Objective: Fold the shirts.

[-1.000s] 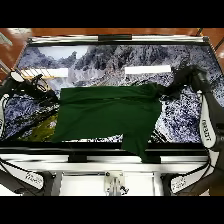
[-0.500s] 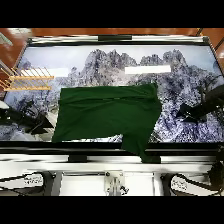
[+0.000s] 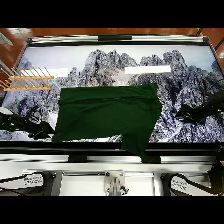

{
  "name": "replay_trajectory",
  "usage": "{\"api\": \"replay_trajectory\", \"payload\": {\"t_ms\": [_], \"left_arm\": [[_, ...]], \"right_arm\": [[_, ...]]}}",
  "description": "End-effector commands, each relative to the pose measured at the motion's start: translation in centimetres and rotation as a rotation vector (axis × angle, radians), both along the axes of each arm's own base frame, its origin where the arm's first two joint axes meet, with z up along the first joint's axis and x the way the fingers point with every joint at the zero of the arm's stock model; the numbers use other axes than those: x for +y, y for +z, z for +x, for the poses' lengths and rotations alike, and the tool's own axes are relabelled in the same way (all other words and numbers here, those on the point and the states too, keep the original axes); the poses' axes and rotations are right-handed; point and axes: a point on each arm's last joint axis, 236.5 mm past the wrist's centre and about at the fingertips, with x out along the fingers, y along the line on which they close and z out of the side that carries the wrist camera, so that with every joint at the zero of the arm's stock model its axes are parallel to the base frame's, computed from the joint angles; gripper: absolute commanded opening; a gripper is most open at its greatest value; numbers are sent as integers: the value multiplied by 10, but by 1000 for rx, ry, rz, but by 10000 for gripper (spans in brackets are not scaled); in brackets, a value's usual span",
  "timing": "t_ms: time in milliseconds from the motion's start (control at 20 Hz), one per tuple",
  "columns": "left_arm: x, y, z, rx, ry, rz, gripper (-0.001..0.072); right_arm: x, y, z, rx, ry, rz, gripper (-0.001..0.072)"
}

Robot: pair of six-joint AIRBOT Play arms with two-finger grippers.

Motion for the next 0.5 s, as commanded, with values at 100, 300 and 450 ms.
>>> {"api": "replay_trajectory", "payload": {"t_ms": [100,300,450], "left_arm": [[-20,-11,-4,13,-79,-46,555],[-28,-19,-2,17,-101,-36,197],[-28,-18,-1,13,-99,-37,30]], "right_arm": [[3,1,-2,11,-14,17,503],[9,1,-14,56,12,39,589],[41,-13,-42,142,75,133,589]]}}
